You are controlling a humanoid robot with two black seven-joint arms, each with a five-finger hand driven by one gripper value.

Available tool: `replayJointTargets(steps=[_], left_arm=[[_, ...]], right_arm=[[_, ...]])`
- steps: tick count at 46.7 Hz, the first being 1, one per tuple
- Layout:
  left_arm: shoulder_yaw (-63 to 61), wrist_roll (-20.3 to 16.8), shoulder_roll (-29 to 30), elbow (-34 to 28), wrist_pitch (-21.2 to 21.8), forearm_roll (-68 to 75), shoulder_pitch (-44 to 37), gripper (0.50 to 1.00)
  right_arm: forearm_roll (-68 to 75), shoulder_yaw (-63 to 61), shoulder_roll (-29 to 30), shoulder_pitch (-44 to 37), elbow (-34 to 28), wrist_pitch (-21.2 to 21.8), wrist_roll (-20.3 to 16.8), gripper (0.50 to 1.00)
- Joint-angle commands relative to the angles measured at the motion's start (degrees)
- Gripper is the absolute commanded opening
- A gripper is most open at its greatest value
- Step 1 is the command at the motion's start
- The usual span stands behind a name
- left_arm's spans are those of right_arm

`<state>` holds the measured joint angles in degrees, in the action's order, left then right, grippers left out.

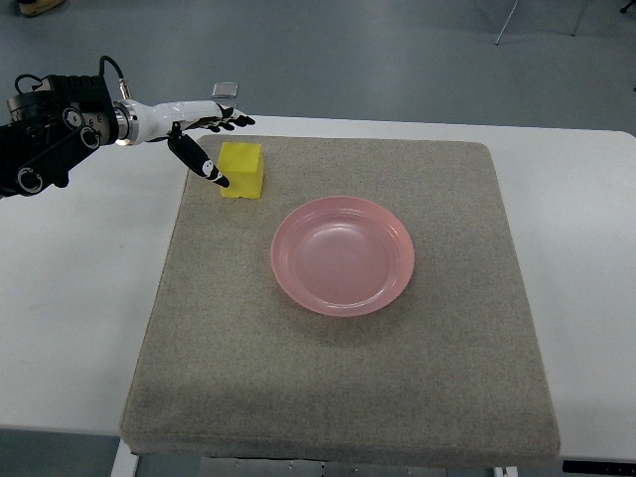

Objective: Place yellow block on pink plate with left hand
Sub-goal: 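Reach the left hand forward toward the yellow cube, then close the left hand fingers around the yellow cube and lift it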

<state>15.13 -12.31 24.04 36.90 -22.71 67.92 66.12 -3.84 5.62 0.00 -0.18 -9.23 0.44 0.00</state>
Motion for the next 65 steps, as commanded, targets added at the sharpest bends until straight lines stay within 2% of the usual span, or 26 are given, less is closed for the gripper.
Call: replayJointTargets(steps=[1,7,15,25,31,37,39,43,46,48,51,65], left_arm=[[-0.02,0.00,-0.84,-0.16,0.21,1.86,-0.03,0.990],[-0.02,0.09,-2.24,-0.43,1.00,5.02,-0.03,0.988],[-0.10,0.09,-3.12,-0.34,5.13,12.76,-0.20,0.988],[-0.89,0.09,-3.30,-0.34,5.48,13.82,-0.12,0.979],[-1.77,0.00,-3.91,-0.34,5.48,14.08,-0.03,0.919],[-1.86,0.00,-4.53,-0.34,5.40,14.26,-0.03,0.784],[-1.86,0.00,-4.62,-0.34,5.48,14.26,-0.03,0.759],[-1.86,0.09,-4.62,-0.43,5.66,14.43,-0.03,0.615],[-1.86,0.09,-4.71,-0.43,5.66,14.87,0.06,0.591],[-1.86,0.09,-4.62,-0.52,5.66,15.13,0.24,0.544],[-1.86,0.09,-4.62,-0.52,5.66,15.49,0.41,0.506],[-1.77,0.09,-4.27,-1.31,7.07,15.22,4.19,0.500]], right_arm=[[-0.03,0.09,0.00,0.01,0.00,0.00,0.00,0.924],[-0.03,0.00,0.00,0.01,0.00,0.00,0.00,0.924],[0.06,0.00,0.00,0.01,0.00,0.00,0.00,0.924],[-0.03,0.00,0.00,0.01,0.00,0.00,0.00,0.924],[-0.03,0.00,0.00,0.01,0.09,0.00,0.00,0.924],[-0.03,0.00,0.00,0.01,0.00,0.00,0.00,0.924],[-0.03,0.00,0.00,0.01,0.00,0.00,0.00,0.924],[0.06,0.00,0.00,0.01,0.00,0.00,0.00,0.924],[-0.03,0.00,0.00,0.01,0.00,0.00,0.00,0.924],[0.06,0.00,0.00,0.01,0.00,0.00,0.00,0.924],[0.06,0.00,0.00,0.01,0.09,0.00,0.00,0.924],[0.06,0.00,0.00,0.01,0.00,0.00,0.00,0.924]])
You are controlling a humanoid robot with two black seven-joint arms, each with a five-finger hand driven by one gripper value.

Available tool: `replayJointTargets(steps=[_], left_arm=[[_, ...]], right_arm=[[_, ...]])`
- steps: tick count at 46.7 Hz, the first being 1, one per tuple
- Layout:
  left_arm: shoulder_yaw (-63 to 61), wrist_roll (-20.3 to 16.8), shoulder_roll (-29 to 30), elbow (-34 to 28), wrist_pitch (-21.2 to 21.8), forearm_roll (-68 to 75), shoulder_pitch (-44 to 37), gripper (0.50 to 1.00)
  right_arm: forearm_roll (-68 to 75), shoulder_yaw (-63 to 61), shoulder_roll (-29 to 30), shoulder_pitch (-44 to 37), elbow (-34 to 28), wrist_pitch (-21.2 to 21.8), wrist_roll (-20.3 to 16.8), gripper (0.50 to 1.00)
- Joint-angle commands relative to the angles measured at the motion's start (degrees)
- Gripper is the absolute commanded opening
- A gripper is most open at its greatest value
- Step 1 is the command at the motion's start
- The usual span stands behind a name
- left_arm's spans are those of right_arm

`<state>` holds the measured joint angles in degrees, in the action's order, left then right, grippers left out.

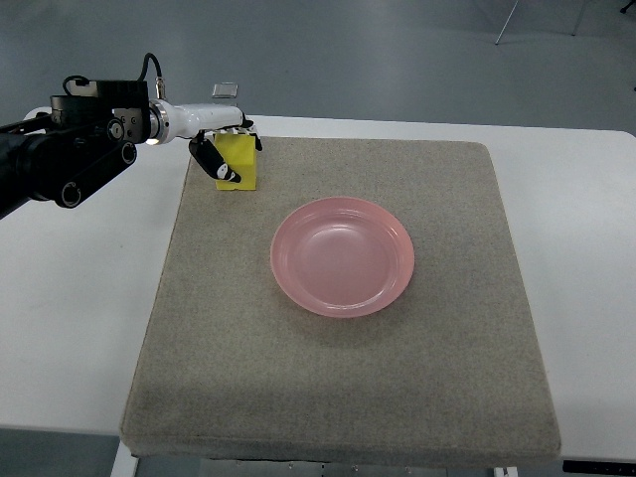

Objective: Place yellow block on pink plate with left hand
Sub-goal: 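Close the left hand fingers around the yellow cube and lift it, then carry the cube over the pink plate and lower it onto it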

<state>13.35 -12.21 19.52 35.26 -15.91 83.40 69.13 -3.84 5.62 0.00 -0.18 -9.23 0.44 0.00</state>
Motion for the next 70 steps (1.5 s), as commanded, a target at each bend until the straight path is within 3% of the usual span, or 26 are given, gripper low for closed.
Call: replayJointTargets(steps=[1,6,16,25,46,61,64,70], left_arm=[[0.01,-0.01,0.35,0.51,0.18,-0.34,1.71,0.500],[0.18,-0.01,2.10,3.84,-1.66,-0.87,2.94,0.500],[0.71,-0.19,7.90,18.43,-9.31,-7.89,3.38,0.500],[0.45,-0.10,9.49,29.51,-10.02,-11.07,3.65,0.500],[0.01,0.43,0.88,29.86,-8.87,3.34,-1.18,0.500],[0.01,0.69,-2.38,27.85,-3.25,5.10,-4.09,0.500],[0.01,0.69,-2.46,27.23,-2.11,5.10,-4.44,0.724],[0.01,0.69,-2.12,27.05,-1.49,5.02,-5.05,0.889]], right_arm=[[0.06,0.09,0.00,0.00,0.08,0.00,0.00,0.924],[-0.03,0.00,0.00,0.00,0.00,0.00,0.00,0.924],[0.06,0.09,0.00,0.00,0.00,0.00,0.00,0.924],[-0.03,0.00,0.00,0.00,0.08,0.00,0.00,0.924],[-0.03,0.00,0.00,0.00,0.00,0.00,0.00,0.924],[-0.03,0.00,0.00,0.00,0.08,0.00,0.00,0.924],[-0.03,0.09,0.00,0.00,0.00,0.00,0.00,0.924],[-0.03,0.00,0.00,0.00,0.00,0.00,0.00,0.924]])
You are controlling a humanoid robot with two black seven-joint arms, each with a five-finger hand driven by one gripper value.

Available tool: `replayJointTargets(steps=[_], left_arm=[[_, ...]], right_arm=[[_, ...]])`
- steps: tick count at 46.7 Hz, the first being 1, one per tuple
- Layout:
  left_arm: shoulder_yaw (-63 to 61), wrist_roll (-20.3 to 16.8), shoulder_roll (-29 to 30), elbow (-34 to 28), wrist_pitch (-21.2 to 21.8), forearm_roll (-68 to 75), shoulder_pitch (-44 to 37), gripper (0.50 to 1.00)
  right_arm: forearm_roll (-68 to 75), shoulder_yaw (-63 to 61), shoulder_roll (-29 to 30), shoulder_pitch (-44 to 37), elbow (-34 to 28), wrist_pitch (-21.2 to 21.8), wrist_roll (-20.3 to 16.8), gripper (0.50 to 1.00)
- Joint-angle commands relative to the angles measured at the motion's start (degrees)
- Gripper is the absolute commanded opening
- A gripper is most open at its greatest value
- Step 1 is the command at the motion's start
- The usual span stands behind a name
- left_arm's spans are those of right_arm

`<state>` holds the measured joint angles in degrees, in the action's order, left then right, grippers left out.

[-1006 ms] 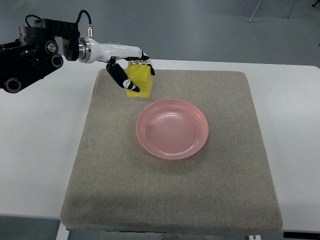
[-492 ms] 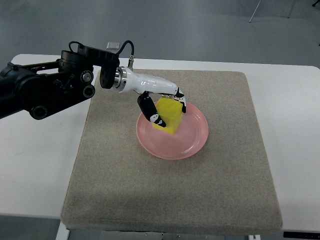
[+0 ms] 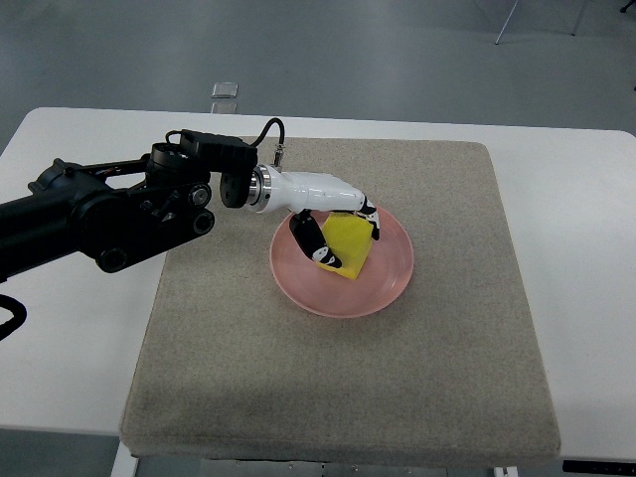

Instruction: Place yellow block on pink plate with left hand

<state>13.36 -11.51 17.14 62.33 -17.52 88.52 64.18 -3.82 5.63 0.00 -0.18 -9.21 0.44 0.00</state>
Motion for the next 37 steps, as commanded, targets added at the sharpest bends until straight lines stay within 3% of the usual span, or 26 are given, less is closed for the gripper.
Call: replayJointTargets(steps=[1,5,15,22,37], left_arm=[[0.00,0.00,0.26,-0.01,0.11,-0.18,-0.10,0.906],[0.00,0.00,0.35,0.16,0.11,-0.80,-0.10,0.990],[1.23,0.00,1.49,0.43,-2.25,-4.74,0.42,0.996],[4.48,0.00,5.26,-0.10,-5.42,-18.71,1.57,0.996],[8.79,0.08,15.28,-2.73,-6.48,-48.06,-0.10,0.996]], right_arm=[[0.04,-0.01,0.00,0.00,-0.02,0.00,0.00,0.924],[0.04,-0.01,0.00,0.00,-0.02,0.00,0.00,0.924],[0.04,-0.01,0.00,0.00,-0.02,0.00,0.00,0.924],[-0.04,-0.01,0.00,0.00,-0.02,0.00,0.00,0.924],[-0.04,-0.01,0.00,0.00,-0.02,0.00,0.00,0.924]])
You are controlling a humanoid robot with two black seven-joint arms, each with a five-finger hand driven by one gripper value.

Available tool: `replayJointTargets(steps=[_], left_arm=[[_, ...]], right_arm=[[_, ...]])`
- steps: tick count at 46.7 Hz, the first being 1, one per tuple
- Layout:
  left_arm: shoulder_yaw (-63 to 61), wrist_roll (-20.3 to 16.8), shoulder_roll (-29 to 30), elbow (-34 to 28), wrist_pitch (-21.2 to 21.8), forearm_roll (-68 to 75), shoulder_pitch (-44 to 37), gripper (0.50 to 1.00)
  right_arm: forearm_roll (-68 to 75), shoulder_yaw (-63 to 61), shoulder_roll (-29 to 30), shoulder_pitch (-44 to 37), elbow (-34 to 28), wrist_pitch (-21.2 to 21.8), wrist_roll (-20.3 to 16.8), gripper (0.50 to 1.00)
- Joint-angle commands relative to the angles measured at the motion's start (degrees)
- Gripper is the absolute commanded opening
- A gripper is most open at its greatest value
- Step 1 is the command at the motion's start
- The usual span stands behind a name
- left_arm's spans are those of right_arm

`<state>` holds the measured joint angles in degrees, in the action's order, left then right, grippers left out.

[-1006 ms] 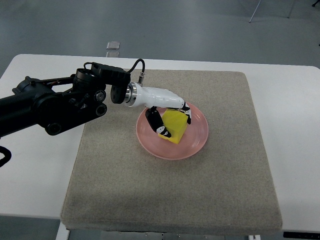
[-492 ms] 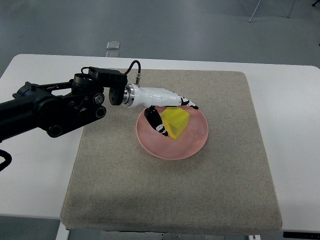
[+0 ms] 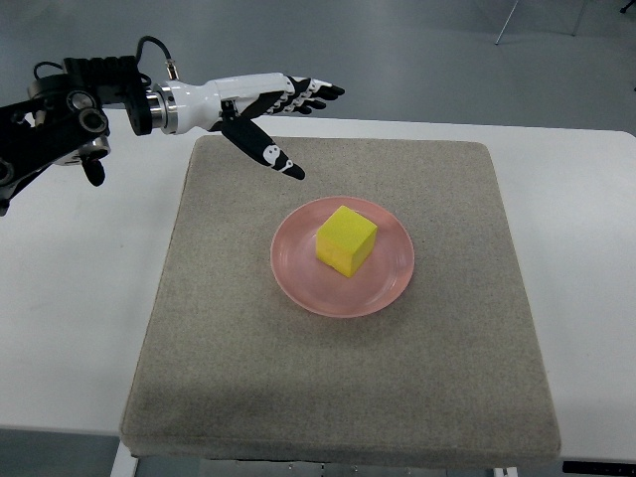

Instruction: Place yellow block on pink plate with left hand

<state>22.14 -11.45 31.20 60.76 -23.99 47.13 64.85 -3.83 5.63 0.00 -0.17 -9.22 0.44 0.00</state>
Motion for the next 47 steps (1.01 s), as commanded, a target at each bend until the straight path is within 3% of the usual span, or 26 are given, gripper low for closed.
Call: replayJointTargets(steps=[1,28,47], left_arm=[[0.01,0.02,1.58,-1.60,-0.01,-8.79,-1.21,0.996],[1.68,0.02,2.29,-11.71,-1.50,-51.95,-13.17,0.996],[2.30,0.20,0.89,-17.07,-3.61,-56.62,-15.81,0.996]], right_arm=[[-0.04,0.00,0.00,-0.01,-0.01,0.00,0.00,0.924],[0.14,-0.01,0.00,-0.01,-0.10,0.53,0.00,0.924],[0.14,-0.09,0.00,-0.01,-0.10,0.53,0.00,0.924]])
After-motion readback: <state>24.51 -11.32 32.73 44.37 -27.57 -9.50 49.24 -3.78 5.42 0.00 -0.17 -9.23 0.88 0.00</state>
